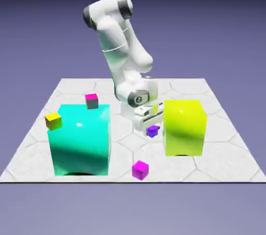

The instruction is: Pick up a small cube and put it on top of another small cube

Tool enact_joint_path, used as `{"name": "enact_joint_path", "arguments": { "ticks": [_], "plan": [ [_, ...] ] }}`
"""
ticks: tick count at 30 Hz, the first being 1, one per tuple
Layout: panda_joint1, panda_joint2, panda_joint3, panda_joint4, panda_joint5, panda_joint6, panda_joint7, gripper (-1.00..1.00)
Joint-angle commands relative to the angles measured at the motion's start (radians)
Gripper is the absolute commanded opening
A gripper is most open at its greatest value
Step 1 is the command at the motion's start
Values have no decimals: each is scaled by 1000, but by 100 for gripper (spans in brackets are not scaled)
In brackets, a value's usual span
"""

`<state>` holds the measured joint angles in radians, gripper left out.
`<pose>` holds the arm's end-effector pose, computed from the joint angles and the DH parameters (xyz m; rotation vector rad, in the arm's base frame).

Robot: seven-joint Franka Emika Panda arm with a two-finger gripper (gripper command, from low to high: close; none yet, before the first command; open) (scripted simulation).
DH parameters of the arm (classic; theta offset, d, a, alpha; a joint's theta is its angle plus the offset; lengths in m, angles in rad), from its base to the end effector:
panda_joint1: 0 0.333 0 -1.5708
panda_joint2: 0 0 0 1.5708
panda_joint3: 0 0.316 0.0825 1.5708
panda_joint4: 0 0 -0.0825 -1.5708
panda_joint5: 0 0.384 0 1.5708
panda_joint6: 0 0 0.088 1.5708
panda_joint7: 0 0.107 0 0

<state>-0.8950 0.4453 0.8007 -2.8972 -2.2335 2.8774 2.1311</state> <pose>0.2012 0.0882 0.1201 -3.0423 0.0743 -0.1508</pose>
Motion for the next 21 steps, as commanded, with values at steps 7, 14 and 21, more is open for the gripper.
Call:
{"name": "enact_joint_path", "arguments": {
  "ticks": [7,14,21],
  "plan": [
    [-160,-253,222,-22,22,225,77,-100],
    [-321,-507,444,-44,45,450,155,-100],
    [-291,-529,396,30,127,326,-52,-100]
  ]
}}
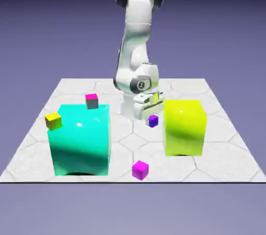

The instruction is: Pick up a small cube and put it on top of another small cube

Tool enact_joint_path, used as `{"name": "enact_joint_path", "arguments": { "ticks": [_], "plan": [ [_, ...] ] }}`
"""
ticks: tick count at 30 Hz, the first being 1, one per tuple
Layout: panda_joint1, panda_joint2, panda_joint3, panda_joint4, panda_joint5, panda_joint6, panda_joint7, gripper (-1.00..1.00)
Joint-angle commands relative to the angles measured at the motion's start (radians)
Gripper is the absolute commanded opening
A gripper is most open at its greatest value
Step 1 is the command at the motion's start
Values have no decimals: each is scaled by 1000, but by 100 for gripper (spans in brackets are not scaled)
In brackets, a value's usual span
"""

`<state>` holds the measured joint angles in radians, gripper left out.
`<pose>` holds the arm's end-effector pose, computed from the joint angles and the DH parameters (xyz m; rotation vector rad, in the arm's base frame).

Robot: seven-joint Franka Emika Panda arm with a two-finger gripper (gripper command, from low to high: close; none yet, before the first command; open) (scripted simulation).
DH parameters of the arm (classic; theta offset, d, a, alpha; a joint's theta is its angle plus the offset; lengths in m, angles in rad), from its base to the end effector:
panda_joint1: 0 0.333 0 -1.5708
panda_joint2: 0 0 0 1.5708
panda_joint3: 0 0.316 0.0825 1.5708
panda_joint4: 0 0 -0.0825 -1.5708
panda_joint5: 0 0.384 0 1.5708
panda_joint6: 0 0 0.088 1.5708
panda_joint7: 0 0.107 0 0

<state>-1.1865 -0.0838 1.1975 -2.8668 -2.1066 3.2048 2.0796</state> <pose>0.2506 0.0731 0.1930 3.0857 0.0862 0.4229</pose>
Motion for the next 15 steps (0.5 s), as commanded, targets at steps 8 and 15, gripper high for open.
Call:
{"name": "enact_joint_path", "arguments": {
  "ticks": [8,15],
  "plan": [
    [96,74,-114,178,306,-291,-166,-100],
    [185,151,-192,304,611,-477,-176,-100]
  ]
}}
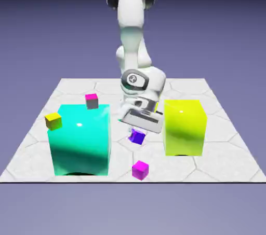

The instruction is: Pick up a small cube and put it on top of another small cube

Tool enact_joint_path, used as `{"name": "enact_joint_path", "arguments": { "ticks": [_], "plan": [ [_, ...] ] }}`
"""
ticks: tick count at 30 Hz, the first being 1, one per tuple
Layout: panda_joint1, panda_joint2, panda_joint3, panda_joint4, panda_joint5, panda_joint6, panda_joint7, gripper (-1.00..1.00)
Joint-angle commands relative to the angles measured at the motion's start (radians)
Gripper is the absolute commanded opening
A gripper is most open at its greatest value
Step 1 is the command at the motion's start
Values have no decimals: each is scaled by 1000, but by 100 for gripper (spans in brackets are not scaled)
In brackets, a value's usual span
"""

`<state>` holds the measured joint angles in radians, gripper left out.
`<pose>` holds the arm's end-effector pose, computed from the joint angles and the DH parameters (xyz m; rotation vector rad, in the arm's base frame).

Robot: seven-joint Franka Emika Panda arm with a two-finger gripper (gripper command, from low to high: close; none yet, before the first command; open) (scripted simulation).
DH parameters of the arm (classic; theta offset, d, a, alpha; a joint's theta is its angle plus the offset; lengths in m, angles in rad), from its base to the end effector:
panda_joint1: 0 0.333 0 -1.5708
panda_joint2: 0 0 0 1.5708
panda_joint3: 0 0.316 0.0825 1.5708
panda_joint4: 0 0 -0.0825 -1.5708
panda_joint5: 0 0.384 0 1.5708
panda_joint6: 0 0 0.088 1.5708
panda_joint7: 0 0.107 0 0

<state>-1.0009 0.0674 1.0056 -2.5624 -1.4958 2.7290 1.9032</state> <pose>0.4341 0.0440 0.2493 2.6962 -0.7366 0.8070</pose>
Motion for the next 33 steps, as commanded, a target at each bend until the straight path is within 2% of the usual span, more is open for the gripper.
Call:
{"name": "enact_joint_path", "arguments": {
  "ticks": [1,21,23,29,30,33],
  "plan": [
    [11,10,-7,9,43,-10,24,-100],
    [239,213,-160,188,901,-188,508,-100],
    [226,219,-162,188,877,-193,540,-100],
    [368,407,-356,240,619,-117,720,-100],
    [368,407,-356,240,619,-117,720,100],
    [320,344,-291,223,706,-143,660,100]
  ]
}}
